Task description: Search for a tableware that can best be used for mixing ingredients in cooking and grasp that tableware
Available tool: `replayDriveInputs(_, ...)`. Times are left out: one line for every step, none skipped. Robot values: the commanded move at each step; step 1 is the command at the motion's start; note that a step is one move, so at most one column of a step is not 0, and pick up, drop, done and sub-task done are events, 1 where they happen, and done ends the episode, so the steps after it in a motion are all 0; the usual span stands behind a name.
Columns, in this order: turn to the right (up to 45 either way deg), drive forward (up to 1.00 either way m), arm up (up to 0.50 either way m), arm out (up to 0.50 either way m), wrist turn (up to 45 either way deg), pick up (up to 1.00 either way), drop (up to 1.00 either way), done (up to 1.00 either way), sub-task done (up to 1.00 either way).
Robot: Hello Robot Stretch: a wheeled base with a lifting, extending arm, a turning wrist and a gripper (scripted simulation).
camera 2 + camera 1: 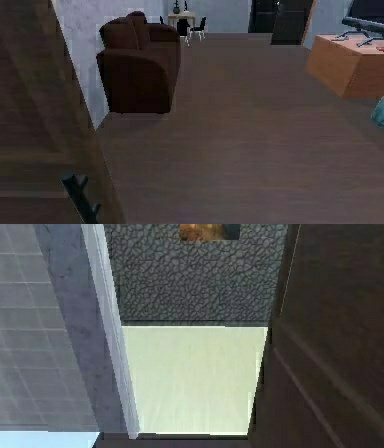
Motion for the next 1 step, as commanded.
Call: replayDriveInputs(3.0, 0.0, 0.0, 0.0, 0.0, 0.0, 0.0, 0.0, 0.0)
